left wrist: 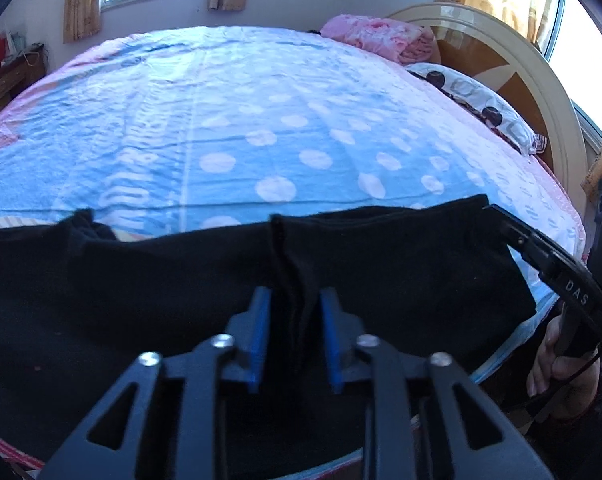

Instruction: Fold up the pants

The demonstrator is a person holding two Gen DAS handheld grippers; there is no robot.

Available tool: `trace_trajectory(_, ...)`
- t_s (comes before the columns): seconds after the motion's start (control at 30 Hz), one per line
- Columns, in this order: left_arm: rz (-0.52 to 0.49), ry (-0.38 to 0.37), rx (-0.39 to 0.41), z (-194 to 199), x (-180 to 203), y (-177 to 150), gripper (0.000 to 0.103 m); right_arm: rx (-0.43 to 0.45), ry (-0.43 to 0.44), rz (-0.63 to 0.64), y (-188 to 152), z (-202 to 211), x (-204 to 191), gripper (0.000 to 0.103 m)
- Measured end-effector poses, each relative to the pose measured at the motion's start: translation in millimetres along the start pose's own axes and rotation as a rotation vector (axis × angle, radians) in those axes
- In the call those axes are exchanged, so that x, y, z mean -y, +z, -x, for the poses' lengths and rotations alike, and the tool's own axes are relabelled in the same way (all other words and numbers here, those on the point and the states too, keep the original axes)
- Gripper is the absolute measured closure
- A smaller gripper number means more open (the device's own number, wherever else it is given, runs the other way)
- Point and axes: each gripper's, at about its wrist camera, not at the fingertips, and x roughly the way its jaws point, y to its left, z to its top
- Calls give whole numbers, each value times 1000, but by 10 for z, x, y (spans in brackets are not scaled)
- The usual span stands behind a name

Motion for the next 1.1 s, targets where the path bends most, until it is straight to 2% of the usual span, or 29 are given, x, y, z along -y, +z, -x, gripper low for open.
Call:
trace_trajectory(0.07,9,32,32,109,-82,1,39,-1,-16,12,11,-16,-15,71)
trace_trajectory(0.2,81,71,90,324,-366,42,39,-98,-16,-30,-133,-250,108,71)
trace_trajectory(0.37,156,116,124,581,-690,88,39,-57,-11,0,-101,-167,35,71)
trace_trajectory(0.47,169,178,184,867,-875,114,35,-39,22,-30,-96,-95,51,71)
trace_trajectory(0.53,176,233,220,1046,-995,109,28,-16,12,-32,-69,-35,60,71)
trace_trajectory(0.63,156,355,245,1254,-1170,60,26,16,2,-37,-33,51,61,71)
trace_trajectory(0.7,154,441,251,1359,-1316,17,17,30,-10,-26,-20,90,45,71)
trace_trajectory(0.73,166,497,250,1420,-1429,-23,16,33,-17,-25,-19,100,41,71)
trace_trajectory(0.8,201,548,258,1524,-1615,-83,15,35,-26,-32,-23,114,46,71)
trace_trajectory(0.97,351,568,324,1871,-2072,-162,15,30,-42,-41,-43,113,55,71)
trace_trajectory(1.1,376,621,347,2023,-2224,-206,15,18,-45,-43,-57,91,53,71)
